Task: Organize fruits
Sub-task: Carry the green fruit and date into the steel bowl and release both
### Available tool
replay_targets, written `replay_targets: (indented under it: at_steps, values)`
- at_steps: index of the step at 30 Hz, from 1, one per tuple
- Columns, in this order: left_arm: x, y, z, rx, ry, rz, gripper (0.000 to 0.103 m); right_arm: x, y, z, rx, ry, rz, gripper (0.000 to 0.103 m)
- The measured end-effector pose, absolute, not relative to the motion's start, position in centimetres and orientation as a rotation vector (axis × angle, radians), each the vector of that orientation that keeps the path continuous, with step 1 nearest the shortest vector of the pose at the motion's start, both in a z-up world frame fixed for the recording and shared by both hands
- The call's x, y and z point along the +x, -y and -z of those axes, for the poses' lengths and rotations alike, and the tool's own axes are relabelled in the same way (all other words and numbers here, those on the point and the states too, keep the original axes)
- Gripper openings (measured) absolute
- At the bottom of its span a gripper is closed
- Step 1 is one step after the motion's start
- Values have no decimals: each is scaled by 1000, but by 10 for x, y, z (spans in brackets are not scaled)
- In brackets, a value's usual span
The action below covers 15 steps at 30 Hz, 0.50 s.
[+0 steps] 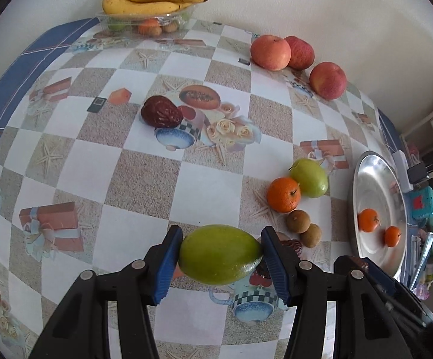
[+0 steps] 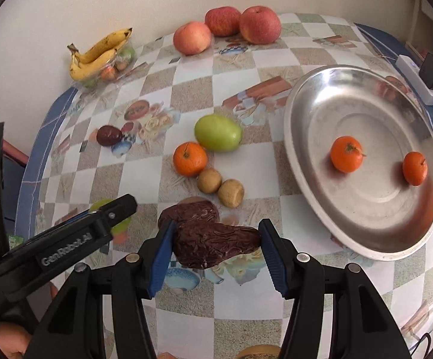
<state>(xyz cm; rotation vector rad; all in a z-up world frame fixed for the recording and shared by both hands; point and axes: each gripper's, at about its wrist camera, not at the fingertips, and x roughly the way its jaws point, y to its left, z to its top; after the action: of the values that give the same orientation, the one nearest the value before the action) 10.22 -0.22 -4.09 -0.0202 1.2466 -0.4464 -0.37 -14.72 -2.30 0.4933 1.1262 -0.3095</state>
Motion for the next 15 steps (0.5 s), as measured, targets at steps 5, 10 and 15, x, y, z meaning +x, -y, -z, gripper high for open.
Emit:
replay_targets:
  at_steps: [5, 10, 15]
  values:
    - [93, 14, 31, -9, -1224, 488, 57, -14, 176, 22, 578, -1098, 392, 59]
    - [75, 40, 19, 28, -1184, 563, 57, -30, 213, 23, 568, -1096, 587, 59]
    - [51, 78, 12, 82, -1158, 661, 57, -48, 250, 21, 610, -1072, 675, 59]
